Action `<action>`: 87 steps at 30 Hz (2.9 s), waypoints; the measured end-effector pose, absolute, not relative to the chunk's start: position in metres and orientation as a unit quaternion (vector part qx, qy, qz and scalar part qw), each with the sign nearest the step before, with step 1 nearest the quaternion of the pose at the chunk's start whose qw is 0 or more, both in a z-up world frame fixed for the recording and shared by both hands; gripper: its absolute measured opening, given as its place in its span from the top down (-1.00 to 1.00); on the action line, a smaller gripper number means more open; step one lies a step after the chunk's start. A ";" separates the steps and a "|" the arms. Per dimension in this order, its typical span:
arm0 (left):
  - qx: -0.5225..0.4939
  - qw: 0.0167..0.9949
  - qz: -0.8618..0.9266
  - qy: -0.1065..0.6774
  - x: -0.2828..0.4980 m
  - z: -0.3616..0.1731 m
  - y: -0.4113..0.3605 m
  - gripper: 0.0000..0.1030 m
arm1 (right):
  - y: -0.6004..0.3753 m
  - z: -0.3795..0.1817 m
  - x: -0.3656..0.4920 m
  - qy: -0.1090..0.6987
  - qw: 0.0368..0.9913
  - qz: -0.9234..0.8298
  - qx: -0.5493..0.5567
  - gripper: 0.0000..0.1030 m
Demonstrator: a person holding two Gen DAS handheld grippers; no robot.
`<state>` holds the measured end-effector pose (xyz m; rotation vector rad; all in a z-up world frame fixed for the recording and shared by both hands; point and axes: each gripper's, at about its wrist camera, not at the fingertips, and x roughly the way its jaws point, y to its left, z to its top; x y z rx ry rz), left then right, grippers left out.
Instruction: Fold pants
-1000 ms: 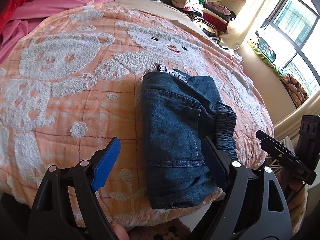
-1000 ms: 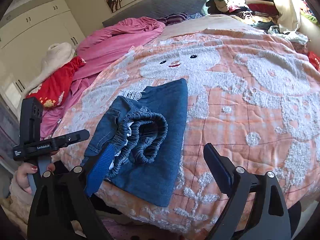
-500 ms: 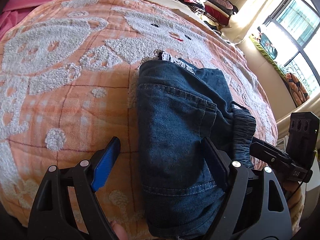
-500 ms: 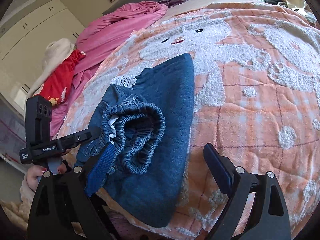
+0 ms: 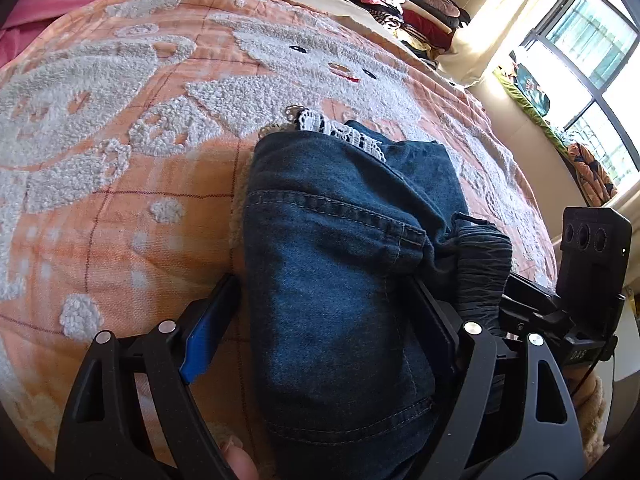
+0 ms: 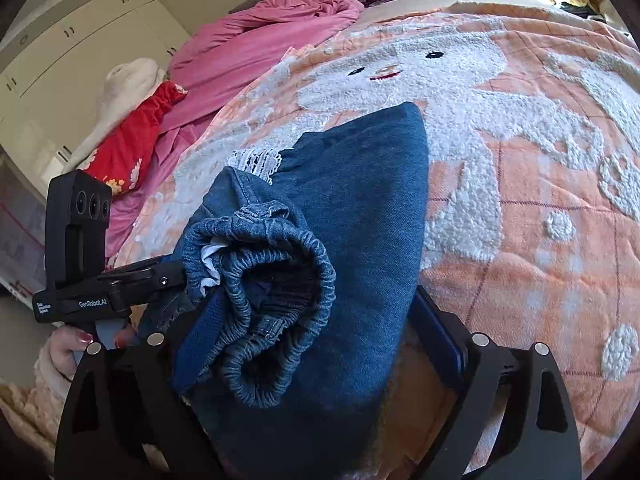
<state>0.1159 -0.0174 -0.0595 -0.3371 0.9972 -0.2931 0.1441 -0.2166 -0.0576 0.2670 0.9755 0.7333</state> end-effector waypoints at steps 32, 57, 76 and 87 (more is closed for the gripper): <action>-0.102 0.888 -0.122 0.431 0.178 -0.010 -0.015 0.07 | -0.169 -0.001 0.203 0.387 0.847 0.361 0.043 -0.01; -0.108 0.881 -0.085 0.452 0.165 -0.038 0.004 -0.44 | -0.193 -0.033 0.201 0.442 0.847 0.285 0.076 -0.68; -0.108 0.904 -0.053 0.409 0.098 0.000 0.017 -0.81 | -0.221 -0.002 0.133 0.404 0.883 0.234 0.052 -0.88; -0.102 0.917 -0.048 0.382 0.056 0.021 0.015 -0.81 | -0.224 0.032 0.087 0.341 0.914 0.218 0.027 -0.91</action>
